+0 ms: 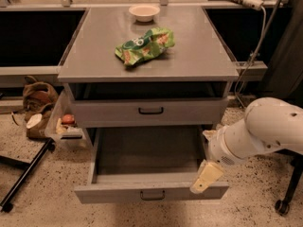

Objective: Close middle drawer

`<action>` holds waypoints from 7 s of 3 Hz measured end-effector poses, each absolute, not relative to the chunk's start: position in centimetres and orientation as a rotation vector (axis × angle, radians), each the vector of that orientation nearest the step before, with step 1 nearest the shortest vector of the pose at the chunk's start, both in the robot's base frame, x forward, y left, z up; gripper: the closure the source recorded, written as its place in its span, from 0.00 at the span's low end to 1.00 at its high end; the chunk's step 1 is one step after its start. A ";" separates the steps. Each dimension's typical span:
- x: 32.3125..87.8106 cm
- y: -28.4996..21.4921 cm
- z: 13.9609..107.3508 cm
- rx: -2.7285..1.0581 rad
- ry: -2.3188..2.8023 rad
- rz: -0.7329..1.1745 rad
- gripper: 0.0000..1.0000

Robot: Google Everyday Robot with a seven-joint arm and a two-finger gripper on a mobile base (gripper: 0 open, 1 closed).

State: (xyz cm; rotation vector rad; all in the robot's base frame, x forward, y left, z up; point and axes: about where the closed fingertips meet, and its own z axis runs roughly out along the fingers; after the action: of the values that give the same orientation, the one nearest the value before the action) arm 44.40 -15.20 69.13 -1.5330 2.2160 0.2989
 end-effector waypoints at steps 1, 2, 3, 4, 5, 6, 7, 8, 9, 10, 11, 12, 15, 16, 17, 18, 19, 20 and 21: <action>44.4 -15.2 69.1 -1.533 2.216 0.299 0.00; 44.1 -14.1 65.4 -1.562 2.235 0.386 0.00; 42.7 -12.4 58.4 -1.567 2.284 0.555 0.00; 39.8 -12.0 50.7 -1.489 2.327 0.716 0.00; 39.7 -12.1 50.5 -1.484 2.329 0.718 0.00; 39.6 -12.4 48.9 -1.462 2.351 0.755 0.00; 39.2 -12.7 46.6 -1.445 2.385 0.817 0.00; 39.2 -12.7 46.6 -1.445 2.385 0.817 0.00; 38.9 -13.1 47.6 -1.433 2.382 0.794 0.00; 37.2 -14.3 48.5 -1.391 2.414 0.761 0.00; 36.8 -14.1 46.3 -1.401 2.437 0.798 0.00; 37.3 -12.6 42.6 -1.449 2.441 0.878 0.00; 42.5 -8.1 40.6 -1.618 2.371 0.848 0.00; 47.9 -6.8 44.2 -1.675 2.309 0.709 0.00; 47.9 -6.8 44.2 -1.675 2.309 0.709 0.00; 49.2 -7.2 43.6 -1.652 2.303 0.689 0.00; 52.9 -8.6 43.6 -1.609 2.277 0.628 0.00; 57.0 -9.9 42.9 -1.545 2.293 0.601 0.00; 60.4 -9.9 41.9 -1.538 2.313 0.596 0.00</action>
Offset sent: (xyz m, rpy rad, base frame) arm -0.0064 0.0270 -0.1028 0.0676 0.1815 0.0680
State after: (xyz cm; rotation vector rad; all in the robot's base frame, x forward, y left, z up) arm 60.38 -9.92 41.85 -1.5375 2.3131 0.5956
